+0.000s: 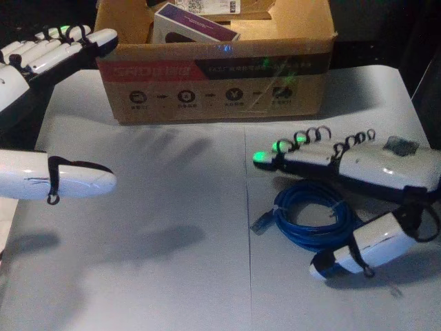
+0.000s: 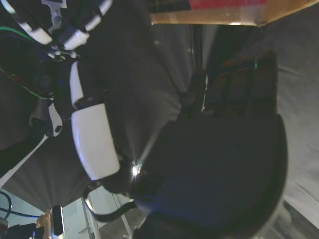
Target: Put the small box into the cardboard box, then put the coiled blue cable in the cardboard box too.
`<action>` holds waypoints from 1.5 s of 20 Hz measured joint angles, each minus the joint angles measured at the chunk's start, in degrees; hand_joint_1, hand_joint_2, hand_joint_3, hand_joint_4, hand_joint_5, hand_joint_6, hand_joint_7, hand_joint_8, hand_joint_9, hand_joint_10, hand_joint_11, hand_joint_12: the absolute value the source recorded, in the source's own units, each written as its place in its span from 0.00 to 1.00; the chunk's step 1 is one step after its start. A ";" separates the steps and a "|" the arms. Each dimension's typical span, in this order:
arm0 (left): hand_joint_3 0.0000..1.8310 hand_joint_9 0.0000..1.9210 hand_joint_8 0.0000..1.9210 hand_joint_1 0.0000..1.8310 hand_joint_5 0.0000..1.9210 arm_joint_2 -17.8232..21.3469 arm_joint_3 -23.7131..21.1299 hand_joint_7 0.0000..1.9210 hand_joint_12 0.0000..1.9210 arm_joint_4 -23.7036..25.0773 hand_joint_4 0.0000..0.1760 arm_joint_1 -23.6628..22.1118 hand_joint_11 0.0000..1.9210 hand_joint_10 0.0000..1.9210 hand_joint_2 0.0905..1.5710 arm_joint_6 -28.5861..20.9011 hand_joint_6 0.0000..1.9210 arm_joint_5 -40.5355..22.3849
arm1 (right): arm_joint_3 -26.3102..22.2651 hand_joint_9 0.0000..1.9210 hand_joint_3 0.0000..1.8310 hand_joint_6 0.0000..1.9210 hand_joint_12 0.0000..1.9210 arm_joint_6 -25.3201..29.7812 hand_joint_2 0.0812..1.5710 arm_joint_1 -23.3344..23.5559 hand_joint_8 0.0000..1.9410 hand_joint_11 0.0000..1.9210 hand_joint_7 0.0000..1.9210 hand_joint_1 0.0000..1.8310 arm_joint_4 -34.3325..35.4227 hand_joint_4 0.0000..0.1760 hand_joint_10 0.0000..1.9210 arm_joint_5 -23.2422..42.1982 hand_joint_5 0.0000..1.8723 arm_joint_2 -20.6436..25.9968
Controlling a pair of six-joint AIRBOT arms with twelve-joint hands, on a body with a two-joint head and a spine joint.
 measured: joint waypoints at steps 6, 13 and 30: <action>0.00 0.00 0.00 0.31 0.00 -0.13 0.00 0.00 0.00 0.00 1.00 0.00 0.00 0.00 0.50 -0.17 0.00 0.00 | 0.48 0.21 0.00 0.00 0.47 -0.02 0.51 0.02 0.00 0.11 0.04 0.60 -2.16 1.00 0.01 -2.29 0.15 -0.22; 0.00 0.00 0.00 0.29 0.02 -0.37 0.00 0.00 0.00 0.00 1.00 0.28 0.00 0.00 0.50 -1.07 0.00 -0.26 | 1.01 0.31 0.00 0.00 0.63 -0.02 0.64 0.68 0.01 0.33 0.27 0.75 -2.05 0.17 0.53 -0.09 0.30 0.04; 0.00 0.00 0.00 0.30 0.02 -0.85 0.07 0.00 0.00 -0.33 1.00 0.52 0.00 0.00 0.52 -1.86 0.00 -0.44 | 2.29 0.71 0.00 1.00 1.00 0.20 0.73 3.37 1.00 0.85 0.56 0.88 -1.01 0.07 1.00 -3.02 0.46 0.50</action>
